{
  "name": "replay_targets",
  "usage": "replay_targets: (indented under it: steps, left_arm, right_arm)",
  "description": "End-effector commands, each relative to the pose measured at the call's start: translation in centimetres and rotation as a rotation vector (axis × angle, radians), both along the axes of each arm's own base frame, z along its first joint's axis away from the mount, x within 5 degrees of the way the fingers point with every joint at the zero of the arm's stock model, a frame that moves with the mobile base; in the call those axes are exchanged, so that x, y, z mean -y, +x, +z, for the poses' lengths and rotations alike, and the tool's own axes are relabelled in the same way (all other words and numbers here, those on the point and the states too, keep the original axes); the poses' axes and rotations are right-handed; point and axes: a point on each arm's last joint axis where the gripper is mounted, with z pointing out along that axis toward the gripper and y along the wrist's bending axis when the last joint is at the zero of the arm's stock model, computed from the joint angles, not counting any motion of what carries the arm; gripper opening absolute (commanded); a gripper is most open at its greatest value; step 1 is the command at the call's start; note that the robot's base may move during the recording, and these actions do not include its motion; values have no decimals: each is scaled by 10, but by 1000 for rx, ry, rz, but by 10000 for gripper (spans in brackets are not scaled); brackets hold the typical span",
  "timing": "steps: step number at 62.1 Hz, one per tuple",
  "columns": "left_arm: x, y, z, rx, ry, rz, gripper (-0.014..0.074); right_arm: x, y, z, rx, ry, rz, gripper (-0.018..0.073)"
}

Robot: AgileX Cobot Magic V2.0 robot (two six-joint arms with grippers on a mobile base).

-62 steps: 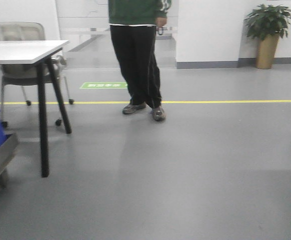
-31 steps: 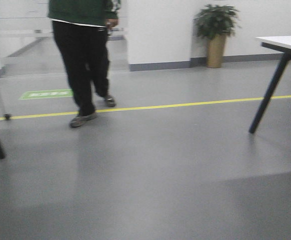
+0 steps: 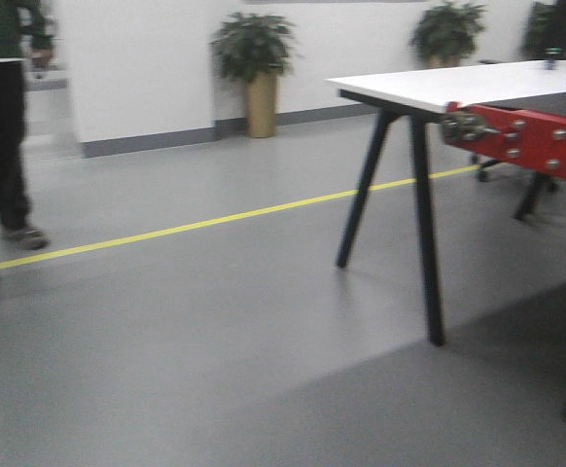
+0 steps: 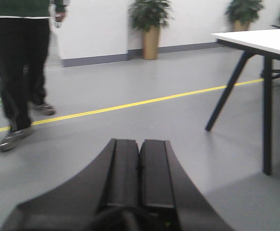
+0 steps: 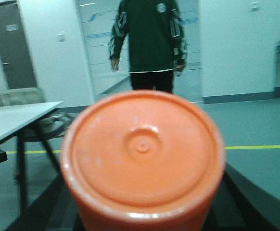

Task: Grab orange capacitor from left shelf to right conveyor
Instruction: 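Drive the base to the conveyor while holding the cylinder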

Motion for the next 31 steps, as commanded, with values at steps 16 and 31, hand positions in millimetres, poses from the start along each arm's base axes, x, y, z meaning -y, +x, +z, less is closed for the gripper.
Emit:
replay_targets:
  steps: [16, 31]
  left_arm:
    - [0, 0, -1, 69, -13, -2, -125]
    - [0, 0, -1, 69, -13, -2, -125]
  right_arm:
    - [3, -4, 17, 91, 57, 0, 52]
    - [3, -4, 17, 91, 57, 0, 52]
